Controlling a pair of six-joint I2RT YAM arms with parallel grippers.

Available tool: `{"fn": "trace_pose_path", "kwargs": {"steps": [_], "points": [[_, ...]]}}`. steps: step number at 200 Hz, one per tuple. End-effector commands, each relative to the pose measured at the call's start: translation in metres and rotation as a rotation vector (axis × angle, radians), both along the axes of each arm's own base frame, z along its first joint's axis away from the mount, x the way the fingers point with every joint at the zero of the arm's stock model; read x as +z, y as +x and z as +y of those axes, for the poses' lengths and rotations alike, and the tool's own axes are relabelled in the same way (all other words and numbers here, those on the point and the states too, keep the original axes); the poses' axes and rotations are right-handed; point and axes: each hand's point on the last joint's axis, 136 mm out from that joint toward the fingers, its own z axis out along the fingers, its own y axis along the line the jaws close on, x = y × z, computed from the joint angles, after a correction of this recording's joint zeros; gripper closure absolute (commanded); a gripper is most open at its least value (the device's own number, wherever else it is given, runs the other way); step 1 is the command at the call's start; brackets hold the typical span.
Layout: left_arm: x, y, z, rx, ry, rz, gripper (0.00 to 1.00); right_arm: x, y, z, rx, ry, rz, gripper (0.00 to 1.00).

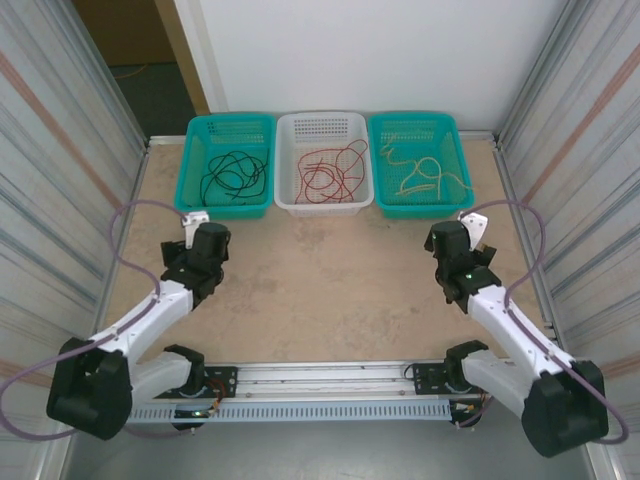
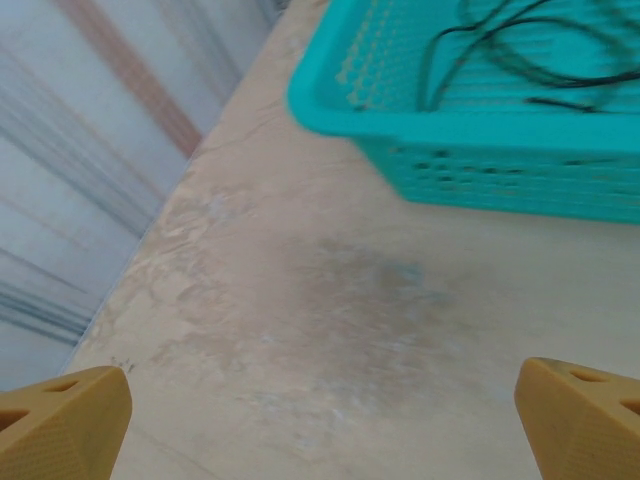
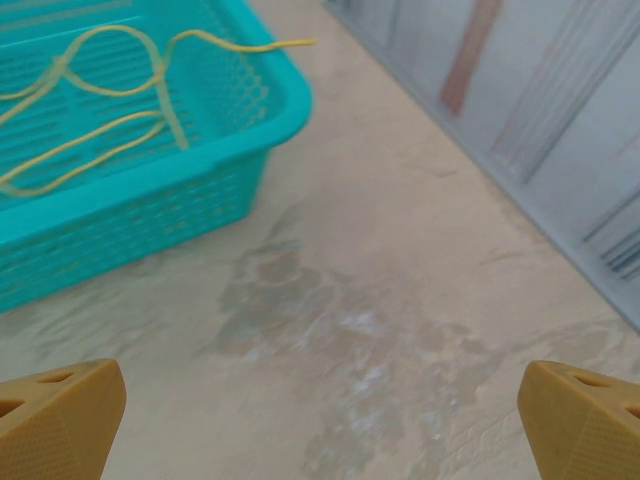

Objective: Untangle the cables

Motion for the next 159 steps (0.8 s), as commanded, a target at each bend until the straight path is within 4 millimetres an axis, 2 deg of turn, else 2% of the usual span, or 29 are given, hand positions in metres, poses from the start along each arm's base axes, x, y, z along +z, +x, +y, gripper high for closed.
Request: {"fn": "trace_pose_path", "kwargs": {"steps": [1, 16, 36, 51, 73, 78, 92, 115, 123, 130, 136, 148, 159], "points": [[-0.006, 0.015, 0.012, -0.001, -0.059, -0.109, 0.01, 0.003, 0.017, -0.019, -0.095, -0.073, -0.047, 0.01], [-0.015, 0.021, 0.008, -0.065, -0.092, -0.123, 0.01, 0.006, 0.035, -0.018, -0.068, -0.124, -0.069, 0.01], [-0.006, 0.033, -0.002, -0.150, -0.117, -0.228, 0.01, 0.001, 0.057, -0.012, 0.009, -0.181, -0.108, 0.01], [-0.004, 0.037, -0.001, -0.162, -0.152, -0.281, 0.01, -0.008, 0.067, -0.012, 0.048, -0.169, -0.129, 0.01], [-0.002, 0.040, -0.002, -0.202, -0.165, -0.317, 0.01, -0.029, 0.068, -0.019, 0.081, -0.133, -0.144, 0.01], [0.000, 0.041, -0.001, -0.210, -0.162, -0.331, 0.01, -0.028, 0.069, -0.019, 0.107, -0.129, -0.175, 0.01], [0.001, 0.041, 0.004, -0.215, -0.157, -0.368, 0.01, -0.033, 0.071, -0.009, 0.223, -0.064, -0.201, 0.01], [-0.012, 0.044, 0.020, -0.167, -0.192, -0.402, 0.01, -0.056, 0.076, -0.004, 0.307, -0.005, -0.228, 0.01], [-0.014, 0.049, 0.017, -0.209, -0.219, -0.387, 0.01, -0.056, 0.085, -0.003, 0.319, -0.023, -0.238, 0.01], [-0.016, 0.052, 0.012, -0.244, -0.234, -0.362, 0.01, -0.064, 0.090, 0.000, 0.341, 0.002, -0.165, 0.01], [-0.016, 0.053, 0.010, -0.256, -0.233, -0.353, 0.01, -0.068, 0.092, 0.003, 0.375, 0.052, -0.123, 0.01], [-0.017, 0.054, 0.003, -0.300, -0.234, -0.359, 0.01, -0.068, 0.095, 0.001, 0.396, 0.083, -0.149, 0.01], [-0.025, 0.059, -0.006, -0.353, -0.237, -0.337, 0.01, -0.068, 0.094, 0.001, 0.396, 0.091, -0.136, 0.01]]}}
